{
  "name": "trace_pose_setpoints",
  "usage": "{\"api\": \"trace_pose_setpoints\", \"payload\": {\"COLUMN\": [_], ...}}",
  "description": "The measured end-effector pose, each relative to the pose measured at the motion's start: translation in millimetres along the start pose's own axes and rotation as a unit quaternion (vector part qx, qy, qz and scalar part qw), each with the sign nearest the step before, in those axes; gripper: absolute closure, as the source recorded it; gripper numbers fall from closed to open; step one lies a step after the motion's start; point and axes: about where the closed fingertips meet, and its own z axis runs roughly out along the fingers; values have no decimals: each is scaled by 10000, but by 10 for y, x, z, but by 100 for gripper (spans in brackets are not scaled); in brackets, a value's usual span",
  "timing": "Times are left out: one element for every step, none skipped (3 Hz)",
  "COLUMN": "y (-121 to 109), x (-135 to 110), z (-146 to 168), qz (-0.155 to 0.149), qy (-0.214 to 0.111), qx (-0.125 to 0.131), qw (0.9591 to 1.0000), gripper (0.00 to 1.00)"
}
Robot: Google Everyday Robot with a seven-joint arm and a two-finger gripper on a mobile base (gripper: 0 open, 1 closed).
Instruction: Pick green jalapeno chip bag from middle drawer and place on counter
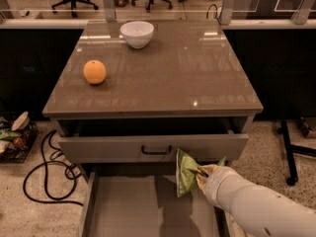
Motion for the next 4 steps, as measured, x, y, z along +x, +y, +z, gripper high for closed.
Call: {"api": "trace_pose_setpoints", "payload": {"y": [-149,-356,-354,-390], "x": [-53,-334,-332,-377], "z": [-229,-613,-605,-580], "qz": [-81,-99,-95,-52], "qy": [5,-18,-18,-88], "qx": [424,991,981,949], "qw": [9991,9950,9951,9954], "gripper": [100,100,100,100]}}
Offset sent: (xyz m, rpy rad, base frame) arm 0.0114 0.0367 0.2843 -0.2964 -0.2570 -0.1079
